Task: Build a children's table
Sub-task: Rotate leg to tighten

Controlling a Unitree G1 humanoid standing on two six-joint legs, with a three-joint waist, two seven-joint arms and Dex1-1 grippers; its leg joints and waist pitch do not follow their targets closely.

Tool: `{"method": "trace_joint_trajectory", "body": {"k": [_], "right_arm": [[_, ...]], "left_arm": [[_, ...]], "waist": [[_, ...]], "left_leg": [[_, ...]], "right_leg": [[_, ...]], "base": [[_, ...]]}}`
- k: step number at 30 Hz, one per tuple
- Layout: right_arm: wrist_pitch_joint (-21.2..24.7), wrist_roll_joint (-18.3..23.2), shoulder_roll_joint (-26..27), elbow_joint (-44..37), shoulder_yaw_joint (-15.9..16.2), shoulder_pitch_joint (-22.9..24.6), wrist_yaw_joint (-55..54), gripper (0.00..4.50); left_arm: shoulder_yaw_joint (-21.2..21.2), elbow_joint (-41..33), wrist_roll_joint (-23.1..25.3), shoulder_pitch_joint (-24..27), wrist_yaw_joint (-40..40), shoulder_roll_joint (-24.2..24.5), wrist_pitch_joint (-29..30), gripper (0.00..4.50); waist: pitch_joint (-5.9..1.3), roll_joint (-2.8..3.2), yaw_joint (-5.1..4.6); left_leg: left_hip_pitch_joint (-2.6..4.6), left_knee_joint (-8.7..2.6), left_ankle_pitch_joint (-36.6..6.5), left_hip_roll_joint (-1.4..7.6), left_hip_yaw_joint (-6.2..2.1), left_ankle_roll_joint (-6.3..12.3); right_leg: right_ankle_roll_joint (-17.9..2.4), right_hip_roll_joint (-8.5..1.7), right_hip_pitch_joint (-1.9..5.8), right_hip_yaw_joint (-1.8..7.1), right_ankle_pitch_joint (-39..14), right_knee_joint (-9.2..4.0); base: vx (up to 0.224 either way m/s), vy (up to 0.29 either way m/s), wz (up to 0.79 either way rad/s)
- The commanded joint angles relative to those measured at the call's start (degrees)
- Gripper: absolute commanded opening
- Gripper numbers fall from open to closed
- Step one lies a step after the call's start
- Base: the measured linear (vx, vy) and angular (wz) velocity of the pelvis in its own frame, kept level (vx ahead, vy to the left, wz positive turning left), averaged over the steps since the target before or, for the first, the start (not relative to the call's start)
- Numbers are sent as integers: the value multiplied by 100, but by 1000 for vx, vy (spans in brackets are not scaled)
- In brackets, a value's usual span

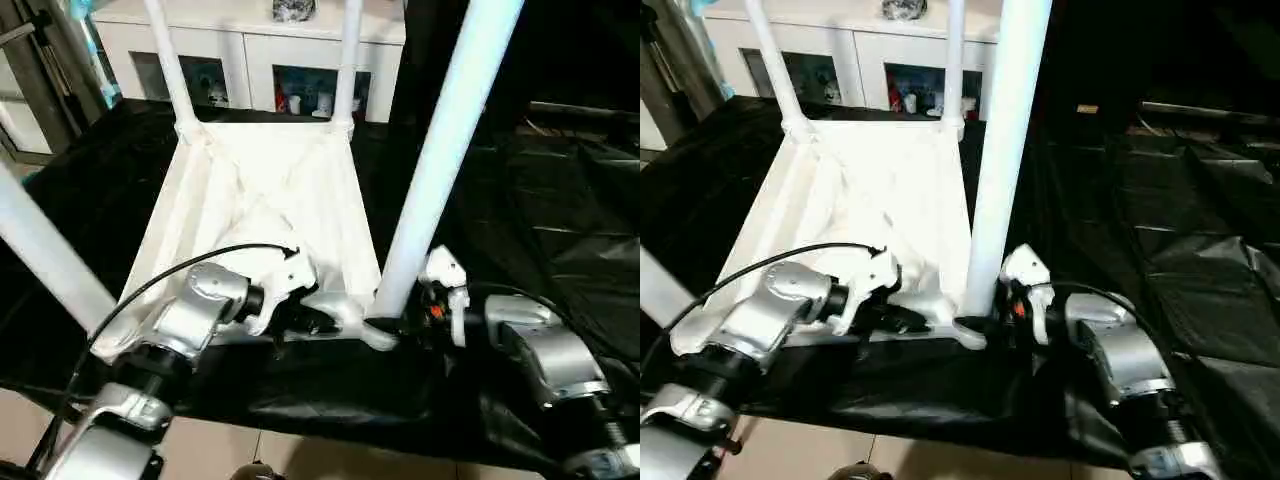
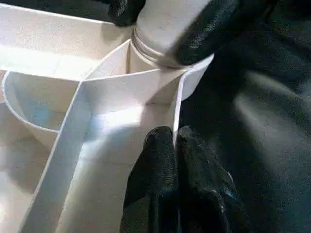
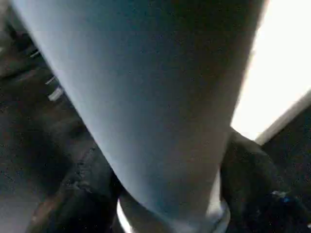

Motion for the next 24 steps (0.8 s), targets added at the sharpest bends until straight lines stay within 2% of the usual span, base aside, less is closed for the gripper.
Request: {"method": "trace_joint_trajectory", "body": {"k": [1,3,5,7,8,10,12,13,16,18,22,24], "right_arm": [[16,-279,592,315,581,19,-588,250],[21,-441,913,604,409,-54,-1443,243],[66,-560,1169,839,241,-126,-2167,231],[98,-622,1380,1066,91,-222,-2744,218],[63,-655,1427,1171,85,-286,-2876,218],[-36,-686,1482,1324,73,-384,-3012,218],[-330,-515,1608,1463,-27,-524,-2604,218],[-265,-449,1614,1407,-45,-520,-2479,262],[-260,-422,1568,1301,21,-496,-2270,280],[-333,-410,1443,1139,171,-434,-1909,320],[-349,-346,1277,948,323,-352,-1500,320],[-490,-241,893,640,593,-198,-699,320]], "left_arm": [[106,168,58,-439,1065,-553,-18,0],[215,407,122,-607,1606,-749,43,0],[310,542,138,-711,1986,-896,115,0],[394,619,125,-776,2304,-1047,172,0],[399,632,129,-790,2390,-1109,182,0],[395,653,138,-805,2481,-1184,178,0],[353,725,158,-804,2413,-1274,26,0],[325,704,152,-782,2308,-1259,-18,0],[267,653,127,-739,2105,-1208,-73,0],[192,556,85,-676,1825,-1118,-116,0],[111,435,31,-602,1539,-1010,-188,0],[-40,171,-73,-441,1029,-792,-161,0]], "waist": [[-270,-49,-59],[-263,-35,-106],[-273,-32,-158],[-279,-17,-198],[-289,-29,-202],[-290,-16,-213],[-306,-9,-217],[-318,-2,-204],[-322,-13,-203],[-321,-25,-193],[-301,-13,-191],[-301,-8,-179]], "left_leg": [[80,-426,-1581,538,-314,-19],[100,-430,-1676,528,-322,-95],[94,-443,-1766,529,-348,-153],[78,-439,-1705,527,-337,-112],[81,-431,-1690,522,-327,-88],[77,-428,-1642,524,-319,-75],[64,-408,-1555,522,-299,-30],[49,-402,-1435,521,-295,28],[25,-383,-1178,513,-277,192],[30,-381,-1169,514,-275,223],[39,-404,-1301,541,-287,235],[50,-403,-1371,545,-285,212]], "right_leg": [[-732,-724,149,365,-2586,-573],[-687,-723,128,363,-2732,-594],[-675,-729,147,352,-2728,-593],[-719,-730,141,377,-2477,-587],[-750,-717,146,377,-2337,-576],[-814,-714,142,384,-2157,-555],[-912,-706,166,389,-1772,-524],[-944,-700,193,388,-1563,-500],[-1056,-688,218,380,-1108,-457],[-1046,-697,225,375,-1228,-470],[-1005,-692,213,374,-1486,-490],[-1009,-695,213,375,-1567,-496]], "base": [[0,0,0],[0,0,0],[0,0,0],[0,0,0],[0,0,0],[0,0,0],[0,0,0],[0,0,0],[0,0,0],[0,0,0],[0,0,0],[0,0,0]]}}
